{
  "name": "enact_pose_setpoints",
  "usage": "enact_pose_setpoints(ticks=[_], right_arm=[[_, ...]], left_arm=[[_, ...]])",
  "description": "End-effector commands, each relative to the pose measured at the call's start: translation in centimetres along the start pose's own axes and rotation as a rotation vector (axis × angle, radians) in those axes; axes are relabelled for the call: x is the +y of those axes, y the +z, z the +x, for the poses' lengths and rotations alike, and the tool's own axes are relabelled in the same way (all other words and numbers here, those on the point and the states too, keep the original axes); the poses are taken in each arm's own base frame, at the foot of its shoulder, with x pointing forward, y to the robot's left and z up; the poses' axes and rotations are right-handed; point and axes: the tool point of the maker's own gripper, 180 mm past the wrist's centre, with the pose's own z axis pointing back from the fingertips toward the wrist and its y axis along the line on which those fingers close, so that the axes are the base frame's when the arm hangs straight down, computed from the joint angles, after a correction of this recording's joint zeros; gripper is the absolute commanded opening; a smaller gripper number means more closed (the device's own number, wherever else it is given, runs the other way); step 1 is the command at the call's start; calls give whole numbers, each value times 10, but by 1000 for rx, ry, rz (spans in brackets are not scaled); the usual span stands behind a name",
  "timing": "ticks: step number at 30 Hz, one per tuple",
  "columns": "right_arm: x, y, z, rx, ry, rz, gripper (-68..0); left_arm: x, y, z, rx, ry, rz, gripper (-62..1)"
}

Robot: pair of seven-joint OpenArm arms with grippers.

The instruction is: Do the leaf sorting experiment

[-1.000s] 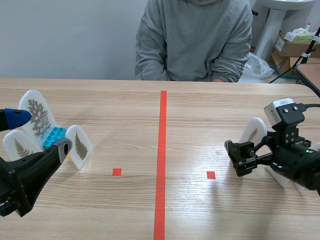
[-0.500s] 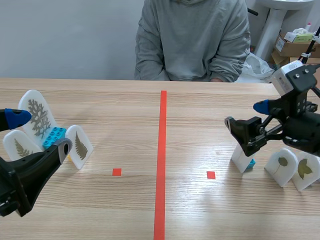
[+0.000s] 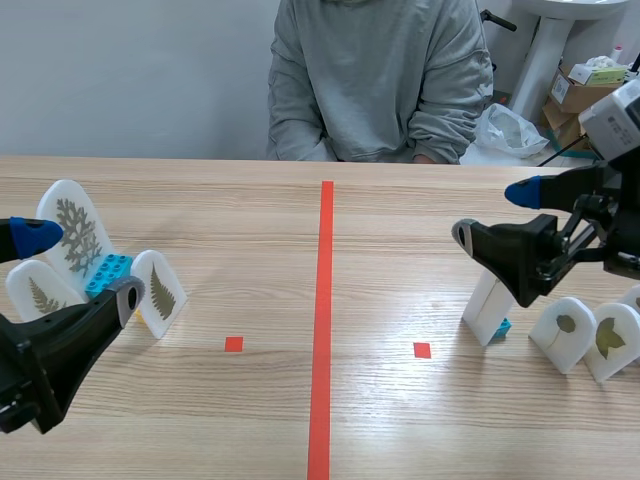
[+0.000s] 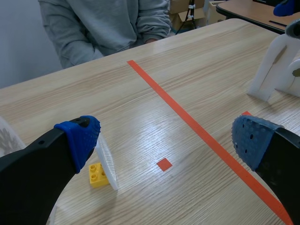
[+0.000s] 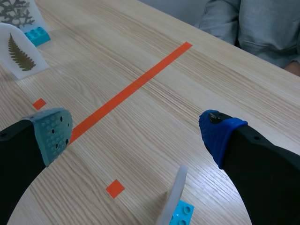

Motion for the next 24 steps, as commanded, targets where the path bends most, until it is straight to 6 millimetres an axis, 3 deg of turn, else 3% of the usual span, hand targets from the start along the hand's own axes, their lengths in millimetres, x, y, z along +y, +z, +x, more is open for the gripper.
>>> enact_pose_setpoints(ticks=[1,3,7,14,24], right_arm=[[2,5,-1,19,6,12,-124],[6,8,-6,32,-6,20,-123],[16,16,-10,37,-34,34,-54],[33,35,-2,16,-65,36,-51],[19,64,3,42,-122,-35,-51]], left_arm=[[-4,-2,10,-35,7,-7,-7],[-4,-2,10,-35,7,-7,-7],[-4,-2,10,-36,9,-6,-7],[-4,-2,11,-46,27,3,-6],[1,-2,17,-83,123,27,-7]])
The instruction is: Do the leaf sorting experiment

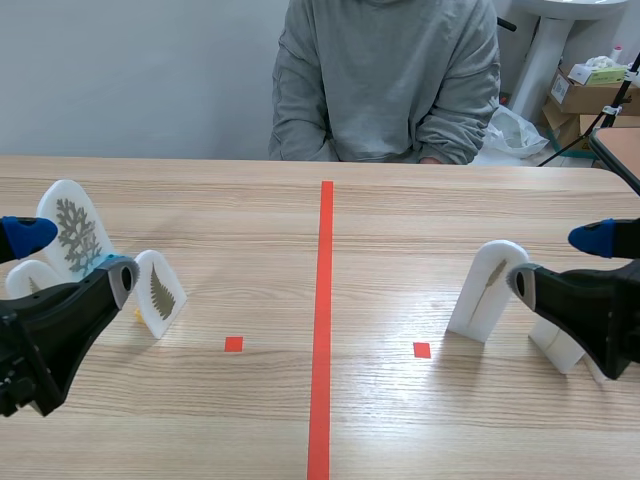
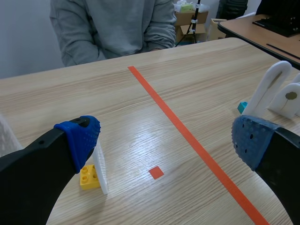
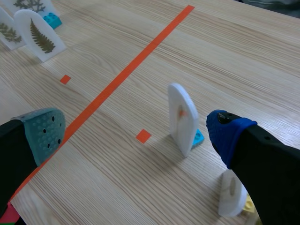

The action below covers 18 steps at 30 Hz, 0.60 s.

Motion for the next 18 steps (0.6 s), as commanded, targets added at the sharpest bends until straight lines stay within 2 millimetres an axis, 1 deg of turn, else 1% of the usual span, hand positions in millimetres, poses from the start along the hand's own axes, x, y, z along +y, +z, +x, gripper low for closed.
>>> enact_pose_setpoints(ticks=[1,5,13,18], right_arm=[[0,3,10,-20,5,9,-51],[1,7,5,13,-9,9,-51],[3,8,-6,70,-3,9,-51],[2,8,-7,77,-1,8,-51]], left_arm=[[-4,-2,11,-42,17,-9,-7],[-3,-2,8,-29,46,-3,-7],[-2,-2,11,-42,75,3,-7],[-2,-2,11,-42,74,3,-7]])
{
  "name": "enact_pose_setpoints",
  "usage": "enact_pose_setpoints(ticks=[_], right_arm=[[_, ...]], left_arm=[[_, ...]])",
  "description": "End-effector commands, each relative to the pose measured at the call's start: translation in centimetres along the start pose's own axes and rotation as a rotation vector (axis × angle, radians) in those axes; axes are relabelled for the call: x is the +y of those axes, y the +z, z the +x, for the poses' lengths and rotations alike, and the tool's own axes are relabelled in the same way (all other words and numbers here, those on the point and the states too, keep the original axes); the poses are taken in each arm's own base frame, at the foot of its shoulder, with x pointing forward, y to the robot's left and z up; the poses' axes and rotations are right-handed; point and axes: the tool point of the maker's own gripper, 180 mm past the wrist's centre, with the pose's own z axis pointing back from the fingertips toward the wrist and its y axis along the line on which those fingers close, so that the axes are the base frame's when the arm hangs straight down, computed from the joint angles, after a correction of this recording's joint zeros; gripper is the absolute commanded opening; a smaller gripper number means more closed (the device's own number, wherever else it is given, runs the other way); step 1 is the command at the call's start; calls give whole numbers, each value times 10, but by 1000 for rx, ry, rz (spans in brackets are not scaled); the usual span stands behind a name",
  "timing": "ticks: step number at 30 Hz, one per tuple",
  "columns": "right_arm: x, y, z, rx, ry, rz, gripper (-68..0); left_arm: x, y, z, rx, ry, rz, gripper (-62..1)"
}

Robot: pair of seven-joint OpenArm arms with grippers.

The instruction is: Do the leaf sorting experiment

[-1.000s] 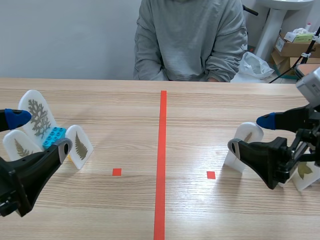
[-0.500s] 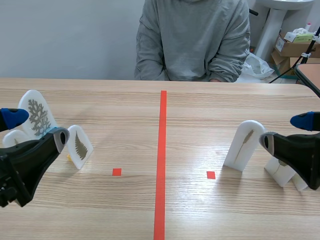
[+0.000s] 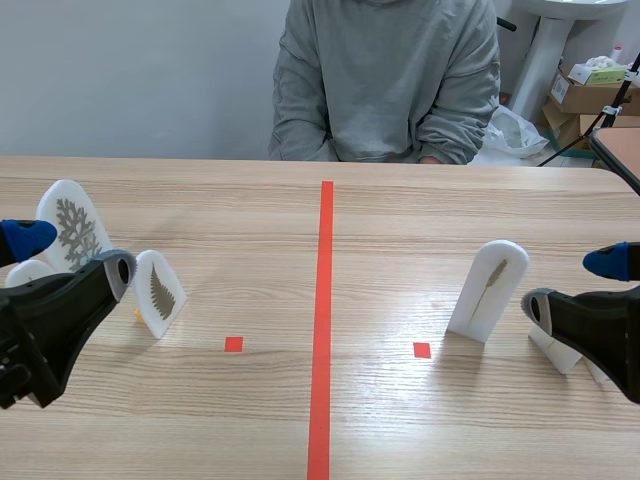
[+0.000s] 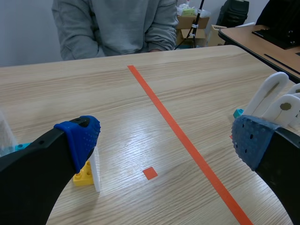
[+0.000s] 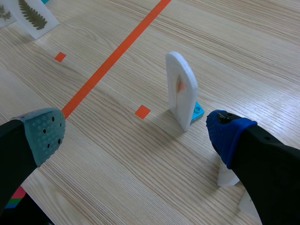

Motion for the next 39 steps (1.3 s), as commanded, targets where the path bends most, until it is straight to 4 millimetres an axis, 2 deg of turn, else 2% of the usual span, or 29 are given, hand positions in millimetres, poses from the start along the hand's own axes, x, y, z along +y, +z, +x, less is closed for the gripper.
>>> enact_pose_setpoints(ticks=[1,39], right_arm=[[4,1,9,-24,21,21,-51],[3,1,13,-44,31,17,-52]], left_arm=[[-5,-2,10,-39,7,-13,-7],[-6,-2,10,-37,2,-14,-7]])
